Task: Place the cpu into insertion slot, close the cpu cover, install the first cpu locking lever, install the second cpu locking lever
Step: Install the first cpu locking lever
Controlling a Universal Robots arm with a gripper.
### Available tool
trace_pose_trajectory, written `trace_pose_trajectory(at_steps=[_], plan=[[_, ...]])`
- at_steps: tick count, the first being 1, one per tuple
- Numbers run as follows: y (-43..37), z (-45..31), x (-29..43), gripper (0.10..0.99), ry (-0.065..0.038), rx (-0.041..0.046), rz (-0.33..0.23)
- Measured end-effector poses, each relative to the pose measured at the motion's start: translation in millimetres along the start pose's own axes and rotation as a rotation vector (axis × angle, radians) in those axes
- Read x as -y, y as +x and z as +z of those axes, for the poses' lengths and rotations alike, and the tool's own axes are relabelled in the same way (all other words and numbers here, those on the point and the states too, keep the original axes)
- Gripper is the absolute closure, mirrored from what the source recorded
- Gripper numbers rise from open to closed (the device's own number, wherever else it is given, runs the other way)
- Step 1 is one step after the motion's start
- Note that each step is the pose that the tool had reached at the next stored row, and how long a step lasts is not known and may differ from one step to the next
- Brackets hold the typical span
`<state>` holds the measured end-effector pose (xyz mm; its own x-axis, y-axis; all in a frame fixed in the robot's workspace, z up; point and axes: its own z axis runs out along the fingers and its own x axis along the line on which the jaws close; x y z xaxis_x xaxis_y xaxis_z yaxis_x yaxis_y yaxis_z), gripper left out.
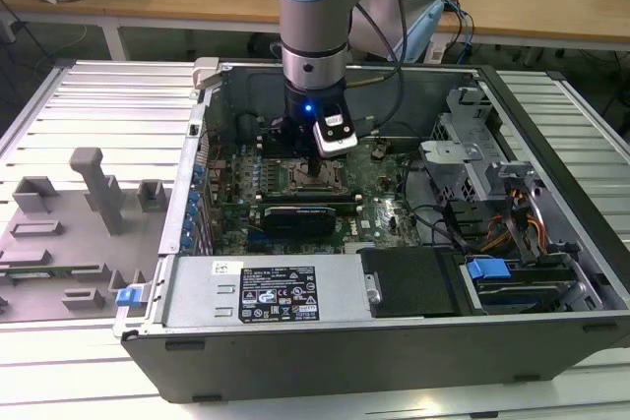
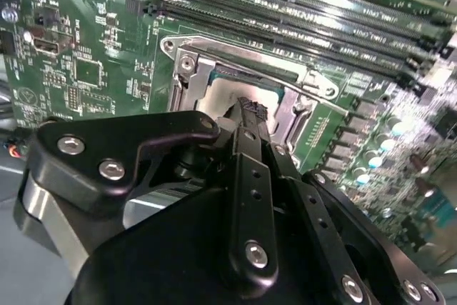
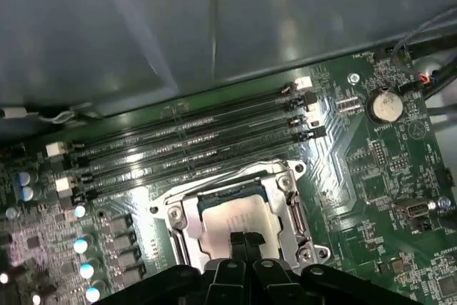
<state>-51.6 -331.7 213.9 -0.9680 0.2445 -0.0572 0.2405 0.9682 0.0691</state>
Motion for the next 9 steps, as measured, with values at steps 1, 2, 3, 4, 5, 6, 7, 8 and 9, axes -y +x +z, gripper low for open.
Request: trace_pose_trajectory(at_steps=[1, 2, 3, 4, 5, 6, 7, 8, 9], plan=[[0.1, -0.1, 0.1, 0.980, 0.001, -0.0012, -0.024], [0.0, 0.0, 0.0, 0.980, 0.000, -0.0025, -0.046], [0.1, 0.1, 0.0, 0.980, 0.000, -0.0037, -0.067], [0.0, 0.1, 0.0, 0.980, -0.001, -0.0048, -0.087], [0.0, 0.3, 0.0, 0.980, -0.002, -0.0064, -0.113], [-0.1, 0.4, -0.1, 0.980, -0.003, -0.0075, -0.130], [-0.9, 0.6, -0.2, 0.980, -0.004, -0.0093, -0.155], [-1.6, 0.7, -0.3, 0.980, -0.005, -0.0107, -0.175], [-2.3, 1.0, -0.5, 0.980, -0.006, -0.0118, -0.193]])
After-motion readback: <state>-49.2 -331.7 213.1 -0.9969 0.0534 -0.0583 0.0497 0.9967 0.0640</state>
